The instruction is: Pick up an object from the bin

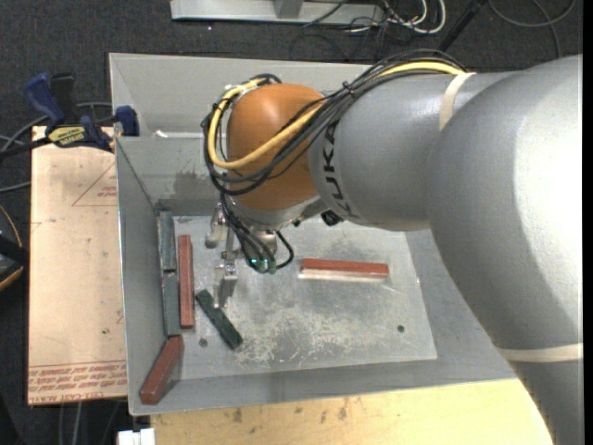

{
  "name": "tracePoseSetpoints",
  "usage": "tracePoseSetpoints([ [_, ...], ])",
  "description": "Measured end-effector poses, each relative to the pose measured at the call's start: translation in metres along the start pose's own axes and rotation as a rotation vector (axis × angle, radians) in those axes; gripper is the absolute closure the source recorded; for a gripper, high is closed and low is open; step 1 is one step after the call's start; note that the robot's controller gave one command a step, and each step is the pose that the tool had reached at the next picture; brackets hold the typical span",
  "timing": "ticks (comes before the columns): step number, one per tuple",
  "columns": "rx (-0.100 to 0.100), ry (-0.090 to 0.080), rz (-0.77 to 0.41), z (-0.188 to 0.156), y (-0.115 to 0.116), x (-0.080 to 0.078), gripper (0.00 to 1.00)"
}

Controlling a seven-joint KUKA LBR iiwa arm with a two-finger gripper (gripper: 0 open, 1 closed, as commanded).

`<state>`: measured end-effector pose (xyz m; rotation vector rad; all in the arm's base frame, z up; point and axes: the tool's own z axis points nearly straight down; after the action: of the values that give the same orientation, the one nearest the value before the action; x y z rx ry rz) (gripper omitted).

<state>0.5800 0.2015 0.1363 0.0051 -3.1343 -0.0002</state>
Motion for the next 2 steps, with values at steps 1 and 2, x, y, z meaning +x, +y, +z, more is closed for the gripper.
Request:
tracePoseSetpoints([
  [1,-0.001,-0.007,0.003,-0.004,-0.001,-0.002,0.0],
  [2,-0.002,-0.011,0.021,0.047,-0.003,0.028,0.0],
])
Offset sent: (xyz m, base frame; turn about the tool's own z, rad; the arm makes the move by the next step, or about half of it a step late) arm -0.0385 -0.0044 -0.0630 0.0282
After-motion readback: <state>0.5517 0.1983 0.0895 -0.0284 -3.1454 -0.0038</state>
